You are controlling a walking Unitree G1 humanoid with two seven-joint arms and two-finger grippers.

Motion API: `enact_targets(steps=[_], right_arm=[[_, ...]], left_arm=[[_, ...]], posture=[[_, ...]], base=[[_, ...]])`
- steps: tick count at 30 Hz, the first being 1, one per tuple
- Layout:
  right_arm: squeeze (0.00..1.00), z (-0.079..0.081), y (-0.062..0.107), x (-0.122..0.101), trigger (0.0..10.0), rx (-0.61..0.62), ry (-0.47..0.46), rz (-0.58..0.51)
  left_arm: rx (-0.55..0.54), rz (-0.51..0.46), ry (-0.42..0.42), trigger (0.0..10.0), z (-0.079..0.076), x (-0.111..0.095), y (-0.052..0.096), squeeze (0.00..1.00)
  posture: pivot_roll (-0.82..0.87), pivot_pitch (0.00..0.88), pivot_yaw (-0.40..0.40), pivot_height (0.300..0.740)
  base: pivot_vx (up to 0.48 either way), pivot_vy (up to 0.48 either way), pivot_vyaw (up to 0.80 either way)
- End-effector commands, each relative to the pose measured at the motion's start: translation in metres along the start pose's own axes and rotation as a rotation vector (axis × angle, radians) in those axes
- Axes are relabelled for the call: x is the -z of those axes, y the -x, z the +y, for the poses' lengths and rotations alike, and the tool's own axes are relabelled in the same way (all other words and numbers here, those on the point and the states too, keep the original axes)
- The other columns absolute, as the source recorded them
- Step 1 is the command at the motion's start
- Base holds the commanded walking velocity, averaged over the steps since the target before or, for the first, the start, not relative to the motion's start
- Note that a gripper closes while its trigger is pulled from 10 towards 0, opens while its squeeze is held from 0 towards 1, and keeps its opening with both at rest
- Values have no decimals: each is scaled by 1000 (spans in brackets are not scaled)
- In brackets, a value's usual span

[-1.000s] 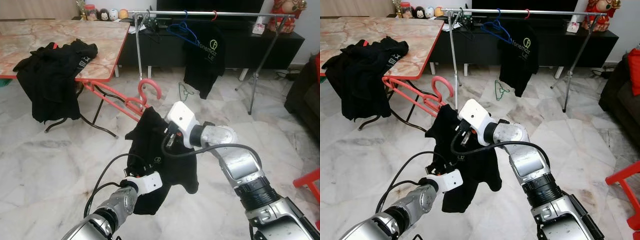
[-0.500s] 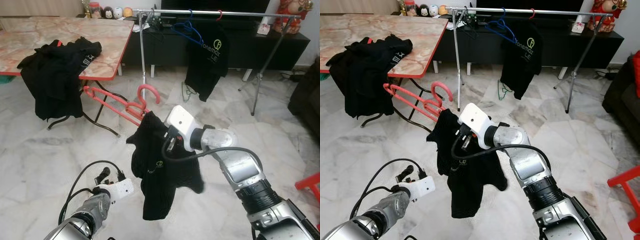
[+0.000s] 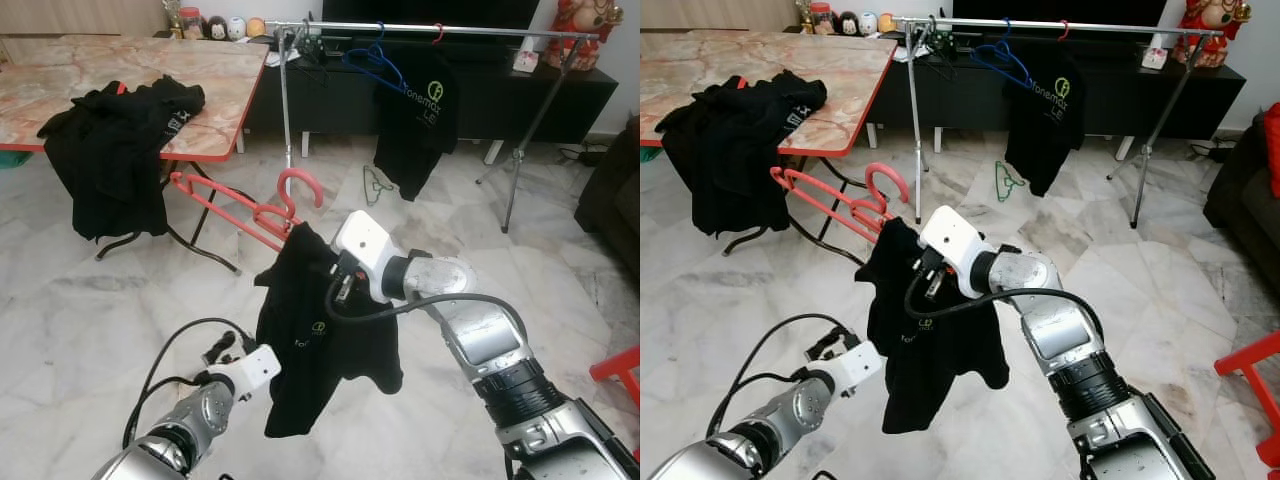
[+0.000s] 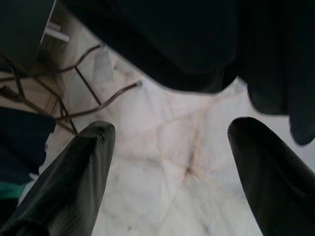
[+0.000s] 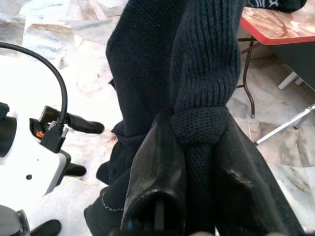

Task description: Hang hanger

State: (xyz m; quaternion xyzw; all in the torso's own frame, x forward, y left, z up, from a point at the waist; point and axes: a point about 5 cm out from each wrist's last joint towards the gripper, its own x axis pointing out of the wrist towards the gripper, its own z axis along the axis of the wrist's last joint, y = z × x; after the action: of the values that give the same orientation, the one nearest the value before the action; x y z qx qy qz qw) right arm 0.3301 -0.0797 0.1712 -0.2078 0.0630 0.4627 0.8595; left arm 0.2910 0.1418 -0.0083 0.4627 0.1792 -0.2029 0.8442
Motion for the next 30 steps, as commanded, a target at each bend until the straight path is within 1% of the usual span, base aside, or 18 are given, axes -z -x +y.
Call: enact_targets(steps=[1,5,12,17,18,23,24,27,30], right_arm=[[0,0,1,-15,0,0,25,-54],[0,3,0,-16,0,-13,24,-60],[0,6,-2,-18,0,-26,28,-66],[0,9,-3,-20,0,-39,29,-74],[0,10,-4,-20,0,-44,29,-76],[0,13,-4,-21,0,-53,28,-79],[0,13,-4,-21,0,-53,28,-79],[0,13,-4,-21,0,-53,27,-78],[0,12,-4,-19,0,-51,28,-71]], left_arm=[[22,-36,64,10000,-4,-5,0,0],[18,-74,85,10000,-6,-12,0,0],[-35,-98,74,10000,-3,-18,-1,0],[-58,-133,64,10000,-1,-28,-4,0],[-71,-142,58,10000,2,-31,-5,0],[-144,-139,61,10000,12,-34,-6,0],[-162,-143,54,10000,17,-34,-7,0],[-165,-147,52,9922,20,-35,-7,0],[-157,-165,24,9412,22,-37,-8,0]], posture=[[-111,0,-42,740],[-111,0,-43,740],[-111,0,-43,740],[-111,0,-43,740],[-111,0,-43,740],[-117,0,-45,740],[-117,0,-45,740],[-117,0,-45,740],[-117,0,-45,740]], base=[[0,0,0],[0,0,0],[0,0,0],[0,0,0],[0,0,0],[0,0,0],[0,0,0],[0,0,0],[0,0,0]])
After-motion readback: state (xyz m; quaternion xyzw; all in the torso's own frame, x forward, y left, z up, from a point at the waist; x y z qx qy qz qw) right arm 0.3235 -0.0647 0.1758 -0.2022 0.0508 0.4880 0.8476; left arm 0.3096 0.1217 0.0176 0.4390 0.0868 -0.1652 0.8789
